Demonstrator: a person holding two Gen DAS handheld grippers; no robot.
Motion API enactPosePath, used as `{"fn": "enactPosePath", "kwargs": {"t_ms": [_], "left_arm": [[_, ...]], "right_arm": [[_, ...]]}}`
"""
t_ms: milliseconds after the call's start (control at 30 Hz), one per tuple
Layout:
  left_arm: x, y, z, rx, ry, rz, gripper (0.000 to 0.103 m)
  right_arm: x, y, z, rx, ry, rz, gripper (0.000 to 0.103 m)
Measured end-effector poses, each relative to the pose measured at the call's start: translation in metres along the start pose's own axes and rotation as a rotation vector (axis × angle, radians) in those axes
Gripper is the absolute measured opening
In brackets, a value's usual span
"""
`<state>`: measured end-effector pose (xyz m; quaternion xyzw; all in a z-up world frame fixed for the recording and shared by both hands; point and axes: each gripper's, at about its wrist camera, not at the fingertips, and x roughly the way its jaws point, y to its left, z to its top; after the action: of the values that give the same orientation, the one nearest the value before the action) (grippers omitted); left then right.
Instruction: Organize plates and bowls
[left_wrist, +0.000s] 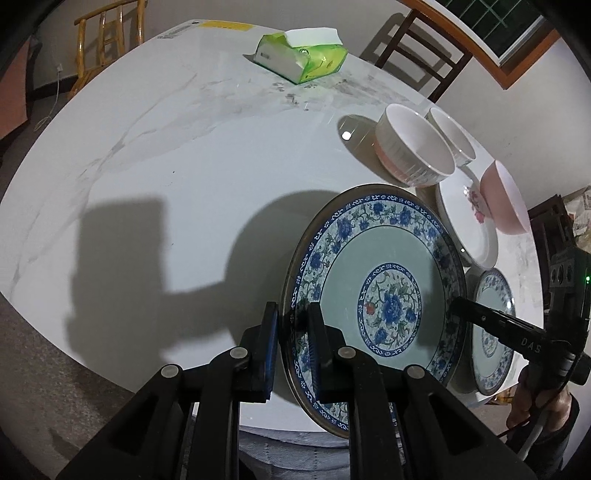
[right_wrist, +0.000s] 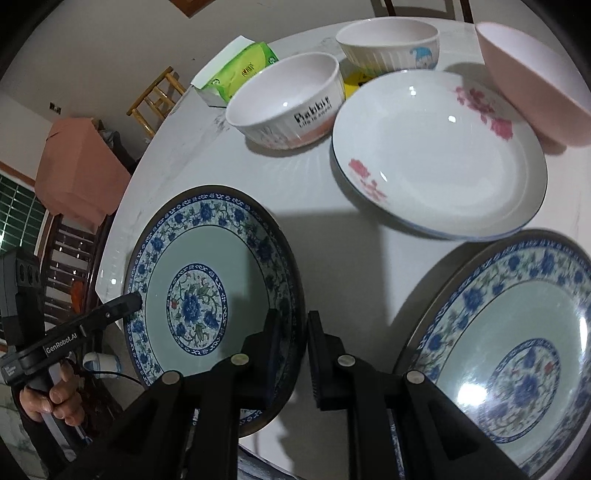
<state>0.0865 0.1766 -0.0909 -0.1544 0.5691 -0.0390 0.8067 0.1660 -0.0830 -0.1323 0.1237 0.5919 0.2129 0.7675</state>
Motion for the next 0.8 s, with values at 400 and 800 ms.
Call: {"fn": "enactPosePath", "kwargs": {"t_ms": [400,800], "left_arm": [[0.011,0.01,0.011,0.011,-0.008,0.007,0.012],[0.02,0.019,0.018,0.004,-0.012,0.02,0.013]], "right_arm": [[0.01,0.017,-0.004,0.021,-0.034,-0.02,0.015],[0.017,0.017,-0.001,0.021,-0.038,-0.022,0.015]]}}
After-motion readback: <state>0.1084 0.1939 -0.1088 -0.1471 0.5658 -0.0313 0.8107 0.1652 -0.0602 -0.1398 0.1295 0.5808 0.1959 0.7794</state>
